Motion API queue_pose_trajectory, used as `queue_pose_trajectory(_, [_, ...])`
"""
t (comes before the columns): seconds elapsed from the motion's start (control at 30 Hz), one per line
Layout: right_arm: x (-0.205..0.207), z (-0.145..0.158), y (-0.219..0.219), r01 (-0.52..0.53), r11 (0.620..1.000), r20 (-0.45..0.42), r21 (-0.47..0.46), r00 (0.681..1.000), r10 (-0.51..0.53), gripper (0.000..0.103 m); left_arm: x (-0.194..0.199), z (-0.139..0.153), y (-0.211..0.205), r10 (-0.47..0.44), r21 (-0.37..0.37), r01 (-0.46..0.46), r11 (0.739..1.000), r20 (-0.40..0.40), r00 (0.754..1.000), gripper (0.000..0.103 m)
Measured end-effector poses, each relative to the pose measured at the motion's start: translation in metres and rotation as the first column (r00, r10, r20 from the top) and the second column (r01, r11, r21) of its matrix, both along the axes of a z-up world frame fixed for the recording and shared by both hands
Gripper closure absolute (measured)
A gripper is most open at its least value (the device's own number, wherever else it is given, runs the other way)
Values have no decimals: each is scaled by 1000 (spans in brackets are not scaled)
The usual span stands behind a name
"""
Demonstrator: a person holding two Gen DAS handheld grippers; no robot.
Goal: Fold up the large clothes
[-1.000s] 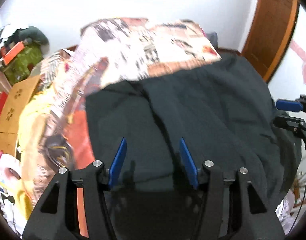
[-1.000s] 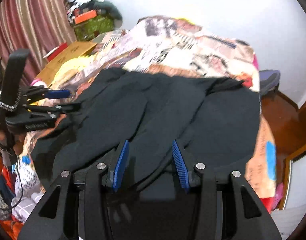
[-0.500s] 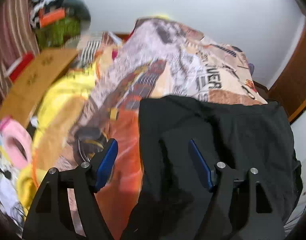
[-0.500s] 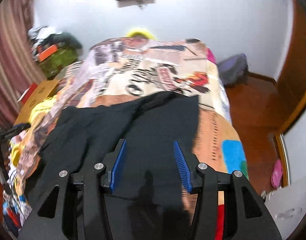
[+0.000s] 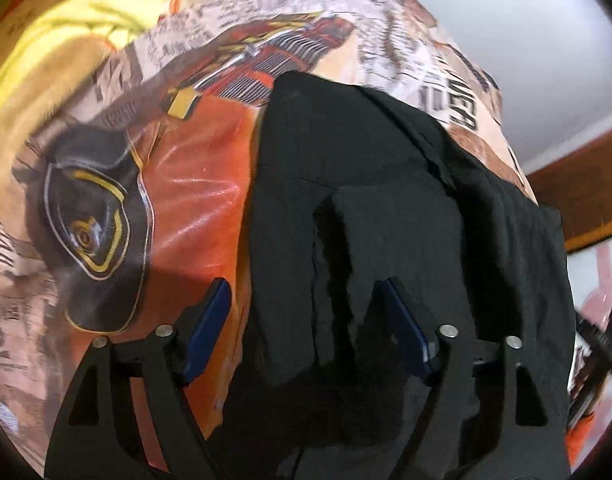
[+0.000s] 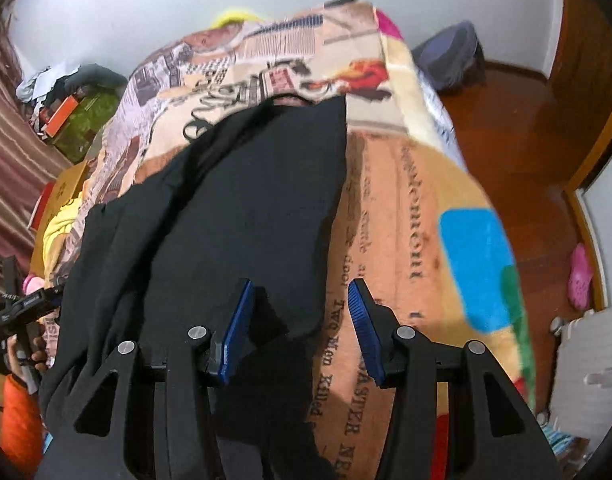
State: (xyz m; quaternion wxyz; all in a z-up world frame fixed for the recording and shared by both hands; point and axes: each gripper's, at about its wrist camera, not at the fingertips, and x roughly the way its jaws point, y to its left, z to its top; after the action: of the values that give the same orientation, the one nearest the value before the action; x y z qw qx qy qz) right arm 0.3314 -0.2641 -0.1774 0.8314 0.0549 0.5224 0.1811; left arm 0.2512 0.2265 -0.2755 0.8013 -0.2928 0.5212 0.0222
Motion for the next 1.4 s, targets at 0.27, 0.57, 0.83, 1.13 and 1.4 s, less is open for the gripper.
queue_pose_trajectory(0.27, [22, -17, -6, 19, 987, -95, 160, 995, -4, 55, 22, -22, 5, 1, -147, -1, 989, 0, 1000, 21])
queue_pose_trajectory(0.57, [35, -20, 2, 7, 973, -95, 230, 995, 15, 49, 27, -24, 8, -13, -176, 18, 984, 29, 999, 30])
queue_pose_trajectory(0.83, [32, -7, 8, 38, 970, -57, 238, 998, -25, 89, 24, 14, -1, -65, -28, 66, 997, 42, 997, 85])
queue_pose_trajectory(1.13, [0, 74, 23, -54, 966, 182, 253, 983, 8, 98, 10, 103, -32, -136, 151, 111, 982, 169, 976, 95])
queue_pose_trajectory(1.4, [18, 116, 58, -128, 974, 345, 185, 937, 58, 98, 47, 154, -40, -157, 223, 102, 970, 246, 956, 96])
